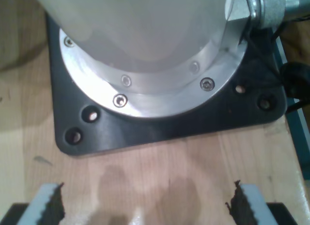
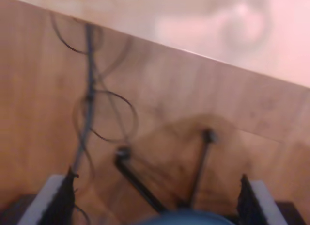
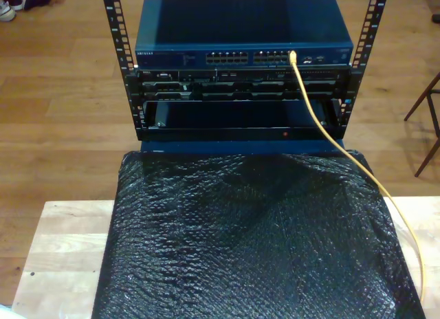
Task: Grab the cable and plug it in
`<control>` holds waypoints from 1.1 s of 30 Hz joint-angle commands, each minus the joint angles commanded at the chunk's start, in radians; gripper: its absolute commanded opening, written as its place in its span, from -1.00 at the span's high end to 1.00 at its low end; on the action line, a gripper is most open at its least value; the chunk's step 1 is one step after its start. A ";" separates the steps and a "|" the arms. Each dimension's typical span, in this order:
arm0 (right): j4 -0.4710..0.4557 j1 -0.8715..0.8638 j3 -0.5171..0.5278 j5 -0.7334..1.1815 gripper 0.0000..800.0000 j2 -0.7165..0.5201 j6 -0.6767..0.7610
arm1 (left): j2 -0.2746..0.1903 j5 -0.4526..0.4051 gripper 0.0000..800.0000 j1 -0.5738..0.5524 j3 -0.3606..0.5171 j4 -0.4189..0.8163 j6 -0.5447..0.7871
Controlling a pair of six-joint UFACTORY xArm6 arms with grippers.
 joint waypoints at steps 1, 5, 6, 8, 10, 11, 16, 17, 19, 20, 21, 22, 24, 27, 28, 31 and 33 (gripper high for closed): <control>0.000 -0.025 0.023 0.003 -0.99 -0.020 -0.023 | 0.002 0.000 -1.00 0.000 0.000 0.000 0.000; -0.002 -0.150 0.120 0.009 -0.99 -0.100 -0.133 | 0.002 0.000 -1.00 0.000 0.000 0.000 0.000; -0.003 -0.183 0.144 0.009 -0.99 -0.118 -0.164 | 0.002 0.000 -1.00 0.000 0.000 0.000 0.000; -0.003 -0.242 0.190 0.009 -0.99 -0.153 -0.219 | 0.002 0.000 -1.00 0.000 0.000 0.000 0.000; -0.003 -0.295 0.226 0.009 -0.99 -0.186 -0.264 | 0.002 0.000 -1.00 0.000 0.000 0.000 0.000; -0.003 -0.321 0.244 0.009 -0.99 -0.198 -0.285 | 0.002 0.000 -1.00 0.000 0.000 0.000 0.000; -0.008 -0.413 0.321 0.003 -0.99 -0.238 -0.362 | 0.002 0.000 -1.00 0.000 0.000 0.000 0.000; -0.008 -0.427 0.334 0.000 -0.99 -0.241 -0.373 | 0.002 0.000 -1.00 0.000 0.000 0.000 0.000; -0.009 -0.450 0.356 -0.002 -0.99 -0.242 -0.387 | 0.002 0.000 -1.00 0.000 0.000 0.000 0.000; -0.009 -0.460 0.364 -0.002 -0.99 -0.242 -0.391 | 0.002 0.000 -1.00 0.000 0.000 0.000 0.000; -0.009 -0.470 0.370 -0.002 -0.99 -0.242 -0.394 | 0.002 0.000 -1.00 0.000 0.000 0.000 0.000; -0.009 -0.480 0.379 -0.002 -0.99 -0.242 -0.400 | 0.002 0.000 -1.00 0.000 0.000 0.000 0.000; -0.009 -0.502 0.399 -0.014 -0.99 -0.242 -0.411 | 0.002 0.000 -1.00 0.000 0.000 0.000 0.000; -0.006 -0.531 0.425 -0.048 -0.99 -0.241 -0.416 | 0.002 0.000 -1.00 0.000 0.000 0.000 0.000; -0.006 -0.535 0.439 -0.061 -0.99 -0.241 -0.416 | 0.002 0.000 -1.00 0.000 0.000 0.000 0.000; -0.006 -0.545 0.494 -0.114 -0.99 -0.241 -0.416 | 0.002 0.000 -1.00 0.000 0.000 0.000 0.000; -0.006 -0.554 0.532 -0.160 -0.99 -0.241 -0.416 | 0.002 0.000 -1.00 0.000 0.000 0.000 0.000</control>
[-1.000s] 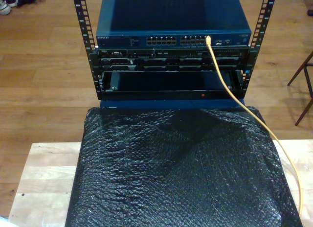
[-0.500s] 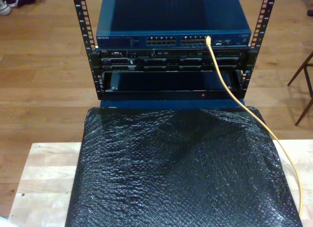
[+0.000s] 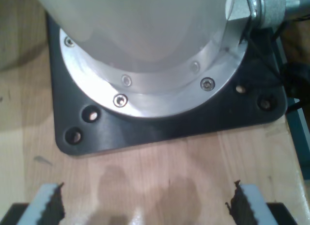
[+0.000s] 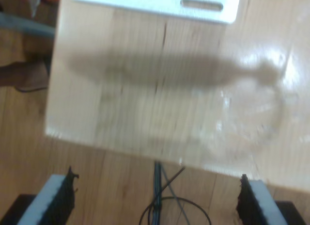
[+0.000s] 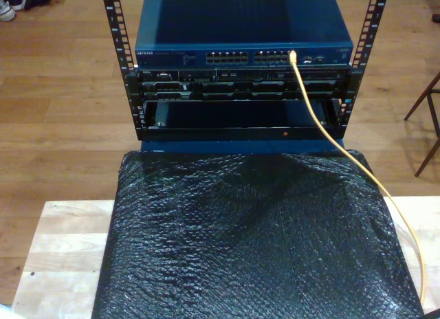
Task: Grab the cable and plug it in
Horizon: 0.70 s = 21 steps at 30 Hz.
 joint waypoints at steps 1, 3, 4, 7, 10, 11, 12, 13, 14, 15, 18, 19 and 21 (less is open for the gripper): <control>0.000 -0.009 0.015 -0.025 -0.99 0.000 0.000 | 0.000 0.000 -1.00 0.000 0.000 0.000 0.000; 0.002 -0.034 0.044 -0.066 -0.99 -0.002 0.000 | 0.000 0.000 -1.00 0.000 0.000 0.000 0.000; 0.002 -0.043 0.055 -0.080 -0.99 0.000 0.000 | -0.002 0.000 -1.00 0.000 0.000 0.000 0.000; 0.002 -0.063 0.077 -0.101 -0.99 0.005 0.000 | 0.000 0.000 -1.00 0.000 0.000 0.000 0.000; 0.002 -0.083 0.097 -0.137 -0.99 0.023 0.000 | 0.000 0.000 -1.00 0.000 0.000 0.000 0.000; 0.003 -0.089 0.104 -0.152 -0.99 0.032 0.000 | 0.000 0.000 -1.00 0.000 0.000 0.000 0.000; 0.003 -0.092 0.109 -0.163 -0.99 0.037 0.000 | 0.000 0.002 -1.00 0.000 0.000 0.000 0.000; 0.002 -0.094 0.110 -0.167 -0.99 0.037 0.000 | 0.000 0.000 -1.00 0.000 0.000 0.000 0.000; 0.003 -0.094 0.112 -0.167 -1.00 0.037 0.000 | 0.000 0.000 -1.00 0.000 0.000 0.000 0.000; 0.003 -0.094 0.112 -0.167 -0.99 0.035 0.000 | 0.000 0.000 -1.00 0.000 0.000 0.000 0.000; 0.005 -0.095 0.117 -0.175 -0.99 0.034 -0.025 | 0.000 0.000 -1.00 0.000 0.000 0.000 0.000; 0.005 -0.097 0.120 -0.176 -0.99 0.034 -0.035 | 0.000 0.000 -1.00 0.000 0.000 0.000 0.000; 0.011 -0.106 0.126 -0.195 -1.00 0.032 -0.046 | 0.000 0.000 -1.00 0.000 0.000 0.000 0.000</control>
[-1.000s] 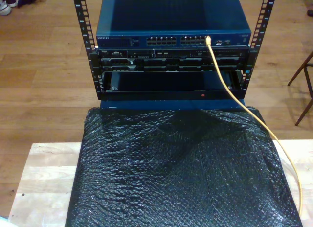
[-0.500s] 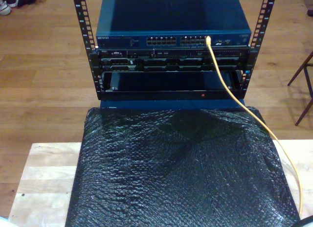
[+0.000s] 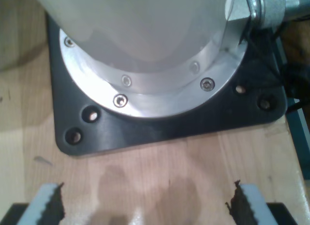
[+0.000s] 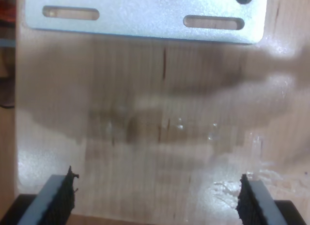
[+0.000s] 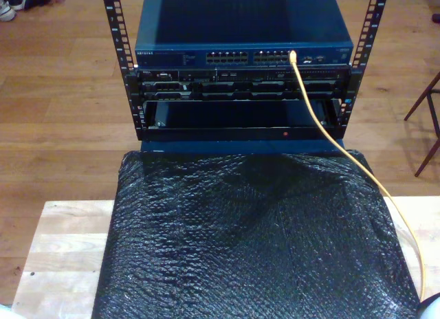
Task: Grab the cable and plug it in
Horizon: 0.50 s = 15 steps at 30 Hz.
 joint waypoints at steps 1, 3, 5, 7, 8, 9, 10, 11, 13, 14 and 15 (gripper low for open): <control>0.000 -0.005 0.008 -0.015 -1.00 -0.002 0.000 | 0.000 0.000 -1.00 0.000 0.000 0.000 0.000; -0.002 -0.006 0.028 -0.052 -1.00 -0.011 0.000 | 0.000 0.000 -1.00 0.000 0.000 0.000 0.000; -0.002 -0.011 0.032 -0.066 -1.00 -0.021 -0.002 | 0.000 0.002 -1.00 0.000 0.000 0.000 0.000; 0.000 -0.011 0.032 -0.066 -1.00 -0.026 -0.002 | 0.000 0.000 -1.00 0.000 0.000 0.000 0.000; 0.000 -0.011 0.032 -0.066 -1.00 -0.026 0.000 | 0.000 0.000 -1.00 0.000 0.000 0.000 0.000; -0.002 -0.011 0.032 -0.066 -1.00 -0.026 0.000 | 0.000 0.000 -1.00 0.000 0.000 0.000 0.000; -0.002 -0.011 0.032 -0.066 -1.00 -0.026 0.000 | 0.000 0.000 -1.00 0.000 0.000 0.000 0.000; -0.002 -0.011 0.032 -0.066 -1.00 -0.026 -0.002 | 0.000 0.000 -1.00 0.000 0.000 0.000 0.000; -0.002 -0.011 0.032 -0.066 -1.00 -0.026 -0.002 | 0.000 0.000 -1.00 0.000 0.000 0.000 0.000; -0.002 -0.011 0.032 -0.066 -1.00 -0.026 -0.002 | 0.000 0.002 -1.00 0.000 0.000 0.000 0.000; -0.002 -0.011 0.032 -0.066 -1.00 -0.026 -0.002 | 0.000 0.000 -1.00 0.000 0.000 0.000 0.000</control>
